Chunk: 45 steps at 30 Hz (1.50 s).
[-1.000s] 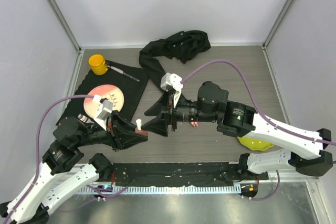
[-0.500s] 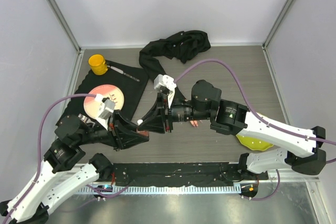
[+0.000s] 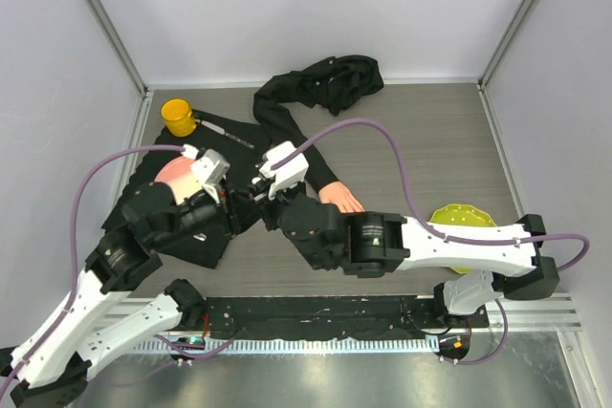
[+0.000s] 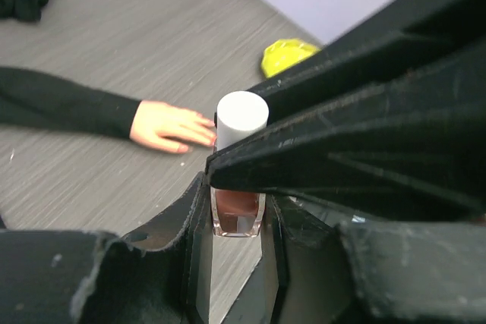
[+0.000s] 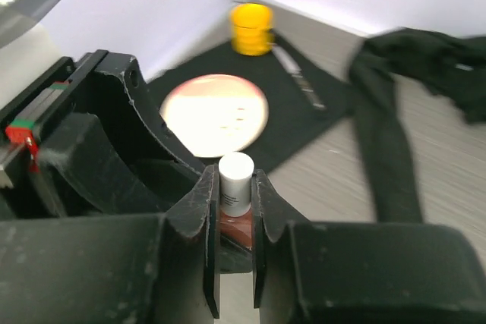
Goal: Paint the nails
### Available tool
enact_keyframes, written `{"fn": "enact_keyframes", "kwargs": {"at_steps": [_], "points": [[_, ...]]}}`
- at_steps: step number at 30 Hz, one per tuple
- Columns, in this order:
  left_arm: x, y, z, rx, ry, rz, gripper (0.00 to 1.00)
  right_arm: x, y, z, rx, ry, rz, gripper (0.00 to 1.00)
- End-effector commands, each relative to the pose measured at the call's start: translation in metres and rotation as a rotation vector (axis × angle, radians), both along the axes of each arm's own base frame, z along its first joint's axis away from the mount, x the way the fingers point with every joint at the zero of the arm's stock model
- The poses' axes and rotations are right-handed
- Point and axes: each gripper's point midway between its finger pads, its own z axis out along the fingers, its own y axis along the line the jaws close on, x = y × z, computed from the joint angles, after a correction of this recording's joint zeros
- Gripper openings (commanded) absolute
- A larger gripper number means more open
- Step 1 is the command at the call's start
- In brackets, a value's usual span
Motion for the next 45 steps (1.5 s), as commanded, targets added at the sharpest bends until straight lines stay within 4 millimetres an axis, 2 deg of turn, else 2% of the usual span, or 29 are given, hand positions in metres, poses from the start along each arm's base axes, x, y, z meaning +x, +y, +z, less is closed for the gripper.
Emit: {"fn": "enact_keyframes", "kwargs": {"at_steps": [1, 2, 3, 4, 6, 7, 8, 10, 11, 14, 15, 16, 17, 18, 19, 21, 22, 28, 34, 40, 45], "points": [[0.028, -0.008, 0.019, -0.022, -0.075, 0.067, 0.00, 0.018, -0.026, -0.020, -0.139, -0.067, -0.189, 0.01], [0.026, -0.011, 0.022, -0.046, -0.081, 0.050, 0.00, 0.019, -0.023, -0.020, -0.142, -0.064, -0.169, 0.04], [0.026, -0.012, 0.016, -0.042, -0.072, 0.044, 0.00, 0.018, -0.022, -0.020, -0.143, -0.062, -0.141, 0.10], [0.020, -0.011, 0.017, -0.053, -0.075, 0.026, 0.00, 0.017, -0.019, -0.021, -0.143, -0.058, -0.107, 0.24], [0.014, -0.010, 0.010, -0.053, -0.068, 0.010, 0.00, 0.014, -0.015, -0.025, -0.146, -0.042, -0.031, 0.38], [0.009, -0.006, 0.011, -0.064, -0.077, 0.002, 0.00, 0.013, -0.020, -0.020, -0.132, -0.043, -0.022, 0.49], [0.003, -0.005, 0.009, -0.066, -0.076, -0.019, 0.00, 0.011, -0.020, -0.019, -0.131, -0.044, 0.000, 0.55], [-0.008, -0.005, 0.001, -0.066, -0.067, -0.062, 0.00, 0.008, -0.027, -0.013, -0.125, -0.042, 0.037, 0.62], [-0.019, -0.003, 0.001, -0.079, -0.069, -0.098, 0.00, -0.003, -0.020, -0.012, -0.121, -0.036, 0.129, 0.64], [-0.035, 0.002, 0.001, -0.103, -0.066, -0.132, 0.00, -0.020, -0.022, -0.002, -0.069, -0.016, 0.270, 0.69], [-0.038, 0.004, 0.001, -0.108, -0.062, -0.140, 0.00, -0.028, -0.018, -0.002, -0.044, 0.015, 0.367, 0.70], [-0.042, 0.004, 0.001, -0.118, -0.051, -0.152, 0.00, -0.028, -0.019, 0.001, -0.011, 0.044, 0.395, 0.72], [-0.047, 0.005, 0.003, -0.130, -0.055, -0.166, 0.00, -0.029, -0.026, 0.014, 0.050, 0.061, 0.425, 0.72], [-0.054, 0.004, 0.006, -0.143, -0.052, -0.201, 0.00, -0.046, -0.021, 0.013, 0.095, 0.124, 0.541, 0.72], [-0.059, 0.004, 0.008, -0.158, -0.045, -0.219, 0.00, -0.036, -0.025, 0.024, 0.148, 0.121, 0.552, 0.72], [-0.068, 0.002, 0.014, -0.191, -0.055, -0.265, 0.00, -0.056, -0.026, 0.030, 0.194, 0.152, 0.697, 0.73], [-0.070, 0.003, 0.016, -0.204, -0.051, -0.272, 0.00, -0.056, -0.026, 0.034, 0.208, 0.147, 0.725, 0.73], [-0.078, 0.001, 0.029, -0.257, -0.064, -0.314, 0.00, -0.072, -0.018, 0.041, 0.233, 0.172, 0.874, 0.71], [-0.080, -0.002, 0.033, -0.277, -0.058, -0.337, 0.00, -0.076, -0.011, 0.048, 0.270, 0.178, 0.943, 0.67], [-0.079, -0.005, 0.031, -0.275, -0.051, -0.344, 0.00, -0.068, -0.009, 0.050, 0.290, 0.175, 0.956, 0.61], [-0.077, -0.008, 0.031, -0.270, -0.056, -0.351, 0.00, -0.069, -0.003, 0.045, 0.280, 0.195, 1.003, 0.55]]}}
